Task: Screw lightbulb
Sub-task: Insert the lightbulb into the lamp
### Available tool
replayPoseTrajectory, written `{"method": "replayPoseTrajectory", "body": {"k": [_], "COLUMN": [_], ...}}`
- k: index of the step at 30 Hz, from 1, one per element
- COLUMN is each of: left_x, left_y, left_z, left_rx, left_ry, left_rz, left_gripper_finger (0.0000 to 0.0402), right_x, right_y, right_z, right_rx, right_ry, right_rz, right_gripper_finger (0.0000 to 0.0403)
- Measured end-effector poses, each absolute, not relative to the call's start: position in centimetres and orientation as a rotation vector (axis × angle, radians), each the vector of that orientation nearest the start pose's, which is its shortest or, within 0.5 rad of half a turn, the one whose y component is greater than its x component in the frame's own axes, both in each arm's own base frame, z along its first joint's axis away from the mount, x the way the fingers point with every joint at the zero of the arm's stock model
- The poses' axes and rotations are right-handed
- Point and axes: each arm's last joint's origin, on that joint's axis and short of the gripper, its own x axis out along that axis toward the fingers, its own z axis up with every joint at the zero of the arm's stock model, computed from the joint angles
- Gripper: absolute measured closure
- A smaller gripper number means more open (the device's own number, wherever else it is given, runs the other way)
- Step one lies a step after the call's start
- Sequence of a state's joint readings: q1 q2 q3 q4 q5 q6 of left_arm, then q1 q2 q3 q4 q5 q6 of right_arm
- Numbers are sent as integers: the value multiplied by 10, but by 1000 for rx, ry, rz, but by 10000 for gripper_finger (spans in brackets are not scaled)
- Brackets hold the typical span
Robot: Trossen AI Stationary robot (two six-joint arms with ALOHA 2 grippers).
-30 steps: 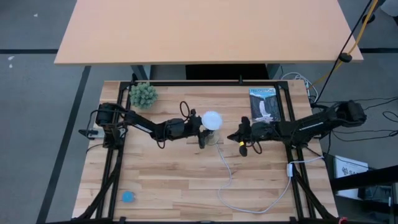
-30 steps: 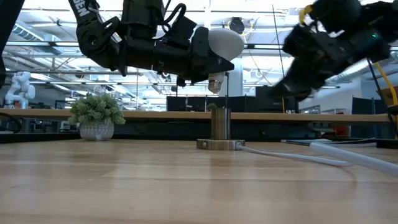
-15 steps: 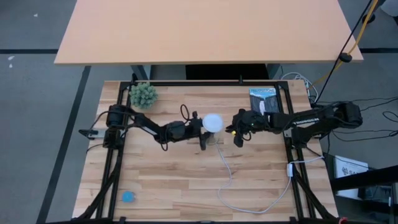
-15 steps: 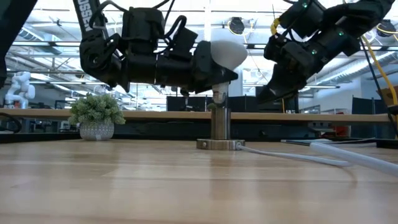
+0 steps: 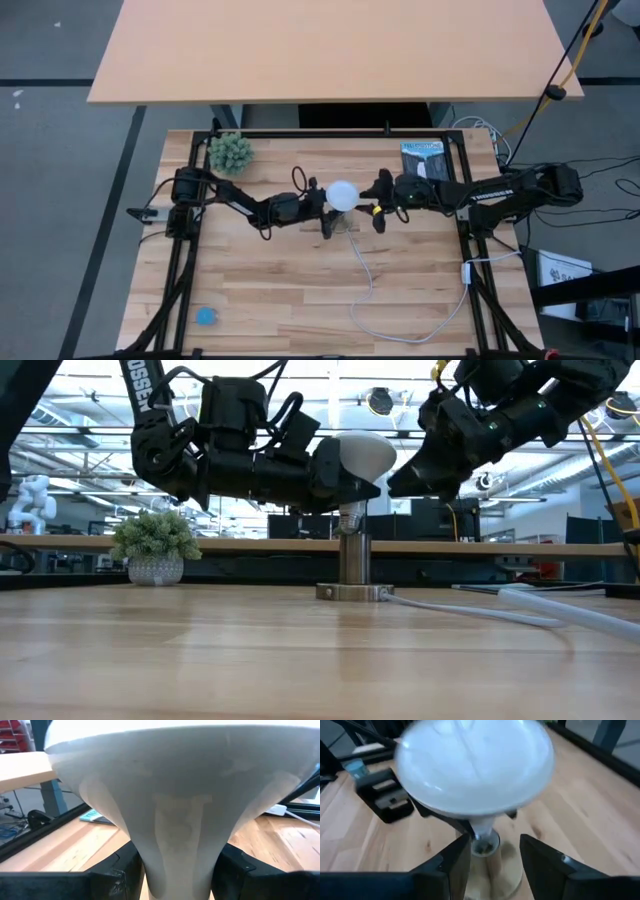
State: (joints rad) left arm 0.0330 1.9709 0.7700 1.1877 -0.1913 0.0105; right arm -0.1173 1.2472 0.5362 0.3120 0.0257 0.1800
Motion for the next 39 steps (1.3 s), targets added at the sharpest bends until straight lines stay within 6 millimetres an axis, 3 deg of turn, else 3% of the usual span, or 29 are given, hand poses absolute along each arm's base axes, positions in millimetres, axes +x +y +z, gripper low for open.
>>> {"method": "replayPoseTrajectory", "body": {"k": [39], "left_x": [363], "left_y": [18], "left_z": [130], "left_rx": [-43], "left_ry": [93], "left_rz": [232], "left_gripper_finger": [223], "right_x": [250], "right_y": [-30], "right_z": [207], "right_rx": [149], "right_ry": [330], "right_rz": [-160], "right_gripper_finger": [236]}}
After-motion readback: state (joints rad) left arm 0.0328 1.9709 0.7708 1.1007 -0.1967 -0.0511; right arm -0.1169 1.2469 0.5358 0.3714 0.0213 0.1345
